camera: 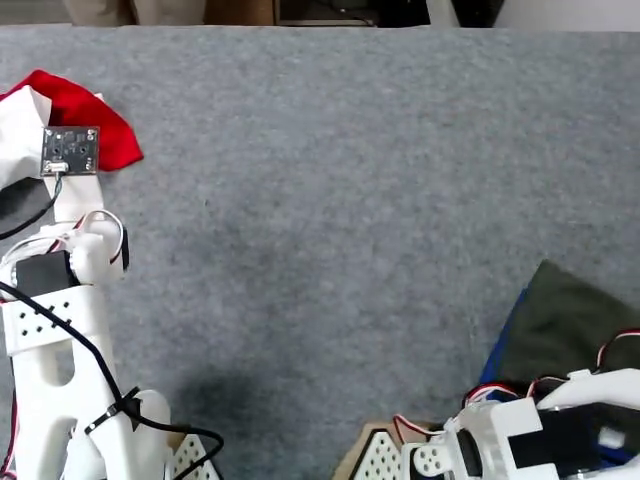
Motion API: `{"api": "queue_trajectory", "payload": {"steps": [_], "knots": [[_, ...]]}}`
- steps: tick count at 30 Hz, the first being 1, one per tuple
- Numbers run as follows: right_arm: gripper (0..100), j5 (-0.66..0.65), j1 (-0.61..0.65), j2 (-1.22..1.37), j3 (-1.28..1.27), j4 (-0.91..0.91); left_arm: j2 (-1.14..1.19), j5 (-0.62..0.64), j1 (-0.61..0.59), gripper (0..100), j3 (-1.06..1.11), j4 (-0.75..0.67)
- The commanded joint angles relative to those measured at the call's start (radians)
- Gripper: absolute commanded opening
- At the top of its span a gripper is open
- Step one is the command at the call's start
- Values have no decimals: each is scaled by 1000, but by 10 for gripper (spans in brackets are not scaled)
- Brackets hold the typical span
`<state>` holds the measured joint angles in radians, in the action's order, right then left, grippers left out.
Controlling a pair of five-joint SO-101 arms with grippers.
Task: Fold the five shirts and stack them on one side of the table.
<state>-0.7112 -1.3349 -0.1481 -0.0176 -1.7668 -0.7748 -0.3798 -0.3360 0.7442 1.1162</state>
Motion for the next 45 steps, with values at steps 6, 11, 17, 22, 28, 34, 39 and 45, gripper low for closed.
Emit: {"api": "queue_trajectory", "payload": {"steps": [6, 11, 17, 22, 28, 34, 39, 45], "knots": [[318, -32, -2, -166, 35, -17, -18, -12, 9, 20, -52, 9], [308, -2, 91, -269, 28, -17, -18, -6, 6, 20, -52, 3], [1, 160, 311, -358, 28, -15, -13, 43, -74, 48, -121, 11], [21, 301, 484, -374, 27, -15, 77, 48, -236, 163, -261, 9], [5, 413, 680, -374, 27, -15, 506, 6, -430, 179, -635, 54], [5, 496, 829, -375, 27, -15, 981, 15, -522, 222, -1134, 58], [5, 540, 897, -375, 27, -15, 1365, 15, -542, 226, -1537, 63], [5, 545, 895, -378, 27, -15, 1748, 101, -551, 226, -1955, 6]]}}
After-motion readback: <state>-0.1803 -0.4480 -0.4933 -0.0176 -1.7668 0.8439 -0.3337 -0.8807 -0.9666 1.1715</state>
